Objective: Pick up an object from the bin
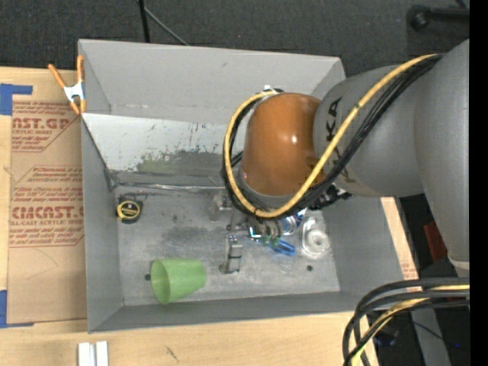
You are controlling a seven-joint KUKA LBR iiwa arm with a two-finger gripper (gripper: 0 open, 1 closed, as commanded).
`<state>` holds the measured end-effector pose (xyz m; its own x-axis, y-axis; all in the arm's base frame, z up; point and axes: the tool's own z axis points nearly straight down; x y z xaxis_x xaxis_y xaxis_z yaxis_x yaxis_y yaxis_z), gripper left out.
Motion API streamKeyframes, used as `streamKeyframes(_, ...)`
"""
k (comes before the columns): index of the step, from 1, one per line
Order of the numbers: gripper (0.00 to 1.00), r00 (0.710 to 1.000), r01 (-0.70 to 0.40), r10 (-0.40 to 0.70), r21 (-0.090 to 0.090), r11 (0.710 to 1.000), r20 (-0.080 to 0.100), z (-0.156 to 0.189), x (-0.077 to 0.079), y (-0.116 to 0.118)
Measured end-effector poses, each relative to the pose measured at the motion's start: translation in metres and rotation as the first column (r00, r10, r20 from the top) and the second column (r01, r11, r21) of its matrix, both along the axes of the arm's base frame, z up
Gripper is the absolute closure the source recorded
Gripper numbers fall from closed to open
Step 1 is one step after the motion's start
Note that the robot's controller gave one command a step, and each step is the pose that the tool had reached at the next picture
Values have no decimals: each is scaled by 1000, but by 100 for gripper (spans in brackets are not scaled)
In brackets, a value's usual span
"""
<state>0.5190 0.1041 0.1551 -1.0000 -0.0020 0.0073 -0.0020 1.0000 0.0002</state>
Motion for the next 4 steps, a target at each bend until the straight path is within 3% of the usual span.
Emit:
streamKeyframes(1,0,998,-70,70,3,998,2,-89,-29,86)
streamKeyframes(2,0,994,109,-109,4,994,8,-55,-34,138)
streamKeyframes(3,0,945,328,-328,-1,945,9,-56,-4,81)
streamKeyframes(4,0,984,179,-179,4,984,3,-84,-7,148)
